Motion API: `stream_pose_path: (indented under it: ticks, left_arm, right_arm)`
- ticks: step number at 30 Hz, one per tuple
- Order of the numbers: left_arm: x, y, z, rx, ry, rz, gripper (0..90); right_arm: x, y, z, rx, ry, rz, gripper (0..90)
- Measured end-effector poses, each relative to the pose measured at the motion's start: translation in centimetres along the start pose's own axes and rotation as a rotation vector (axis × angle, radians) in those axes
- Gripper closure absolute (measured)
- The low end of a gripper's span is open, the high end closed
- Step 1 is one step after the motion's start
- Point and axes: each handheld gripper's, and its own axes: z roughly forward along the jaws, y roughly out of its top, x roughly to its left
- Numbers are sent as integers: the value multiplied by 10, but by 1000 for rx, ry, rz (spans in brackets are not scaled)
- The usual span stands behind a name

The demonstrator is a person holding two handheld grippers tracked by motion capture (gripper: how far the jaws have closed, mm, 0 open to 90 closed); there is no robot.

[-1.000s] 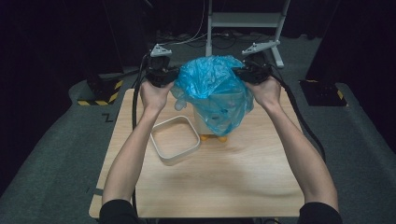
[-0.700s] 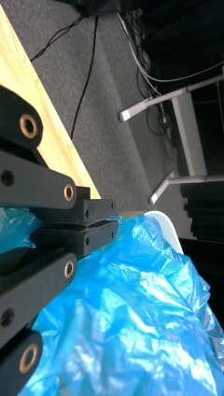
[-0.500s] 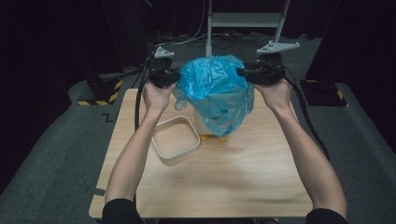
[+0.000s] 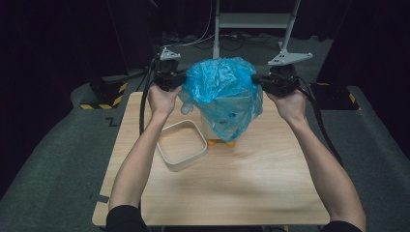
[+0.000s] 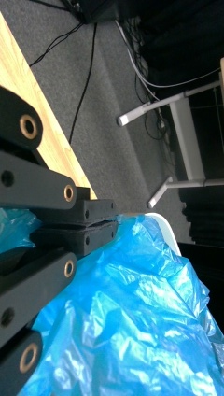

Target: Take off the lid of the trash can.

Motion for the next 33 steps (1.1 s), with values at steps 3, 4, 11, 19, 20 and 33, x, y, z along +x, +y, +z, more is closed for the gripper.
stream_pose_path:
  ticks: [3,4,11,19,20,33]
  left_arm:
    - [1,0,0,-7,2,-7,879]
    - [1,0,0,-5,3,-7,879]
    - [0,0,10,0,10,-20,879]
    - [4,-3,26,18,26,-58,879]
    - [5,-4,27,22,27,-64,879]
    - [6,-11,10,-14,21,-58,714]
  right_arm:
    - [-2,0,1,-8,-34,-16,900]
    - [-3,0,2,-11,-44,-11,900]
    - [-20,-2,14,-6,-100,36,900]
    - [-27,-9,30,18,-129,62,900]
    - [-28,-10,31,21,-130,65,900]
    - [-31,-10,5,-73,-106,115,724]
